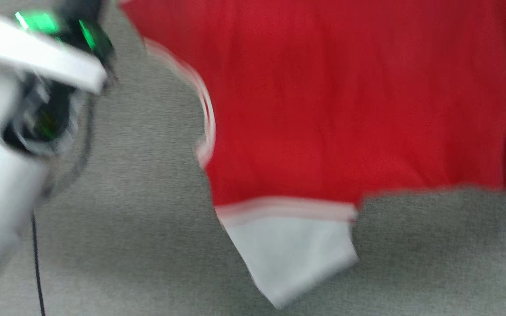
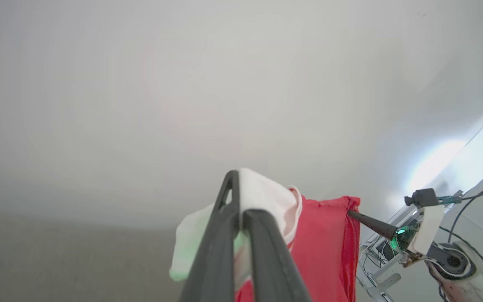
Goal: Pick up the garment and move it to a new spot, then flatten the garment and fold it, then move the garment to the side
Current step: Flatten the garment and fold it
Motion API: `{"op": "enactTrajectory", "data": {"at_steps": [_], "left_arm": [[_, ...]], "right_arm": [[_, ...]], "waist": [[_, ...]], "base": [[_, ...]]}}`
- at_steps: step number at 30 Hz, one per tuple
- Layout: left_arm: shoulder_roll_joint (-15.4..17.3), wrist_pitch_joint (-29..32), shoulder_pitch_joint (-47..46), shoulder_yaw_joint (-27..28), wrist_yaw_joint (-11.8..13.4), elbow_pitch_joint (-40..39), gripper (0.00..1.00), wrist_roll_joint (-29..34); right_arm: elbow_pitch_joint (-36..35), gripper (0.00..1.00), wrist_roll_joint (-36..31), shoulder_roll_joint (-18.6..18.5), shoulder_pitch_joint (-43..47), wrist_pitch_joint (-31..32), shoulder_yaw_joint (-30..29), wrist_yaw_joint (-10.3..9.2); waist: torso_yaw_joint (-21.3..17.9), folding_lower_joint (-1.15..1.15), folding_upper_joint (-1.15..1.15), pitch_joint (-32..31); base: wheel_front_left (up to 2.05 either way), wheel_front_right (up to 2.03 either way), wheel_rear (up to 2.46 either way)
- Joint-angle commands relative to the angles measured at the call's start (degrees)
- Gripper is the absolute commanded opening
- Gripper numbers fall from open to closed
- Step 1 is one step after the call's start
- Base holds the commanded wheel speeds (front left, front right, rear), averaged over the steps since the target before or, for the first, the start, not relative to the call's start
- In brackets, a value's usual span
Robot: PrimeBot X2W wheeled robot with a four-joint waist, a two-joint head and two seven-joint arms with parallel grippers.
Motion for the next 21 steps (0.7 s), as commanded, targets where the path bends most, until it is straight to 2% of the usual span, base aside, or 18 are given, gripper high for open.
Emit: {"op": "enactTrajectory", "data": {"at_steps": [1,9,14,17,21], "left_arm": [[0.18,0.32,-5.83,1.88,0.05,2.70,0.00,-2.25],[-0.31,2.68,-25.77,7.07,0.06,13.00,0.00,-6.84],[-0.89,0.76,-35.94,10.61,0.11,18.02,0.00,-8.45],[-1.08,0.16,-37.48,11.57,0.11,18.38,0.00,-8.91],[-1.70,0.96,-31.95,10.24,0.11,15.96,0.00,-10.09]], "right_arm": [[1.92,0.00,-1.55,1.10,-4.04,-2.30,-1.46,0.00],[9.76,0.00,-7.71,5.56,-18.03,-11.95,-4.39,-0.04],[15.05,0.00,-11.80,7.59,-25.60,-19.75,-7.30,-0.17],[17.21,0.00,-13.08,7.79,-27.58,-22.33,-7.33,-0.21],[19.65,0.00,-12.20,6.73,-25.38,-22.53,-4.90,-0.21]], "waist": [[-2.23,0.00,0.00,2.26],[-6.06,0.00,0.00,5.46],[-7.12,0.00,0.00,6.10],[-7.14,0.00,0.00,6.06],[-6.46,0.00,0.00,6.06]], "base": [[0.00,0.00,0.00],[0.00,0.00,0.00],[0.00,0.00,0.00],[0.00,0.00,0.00],[0.00,0.00,0.00]]}}
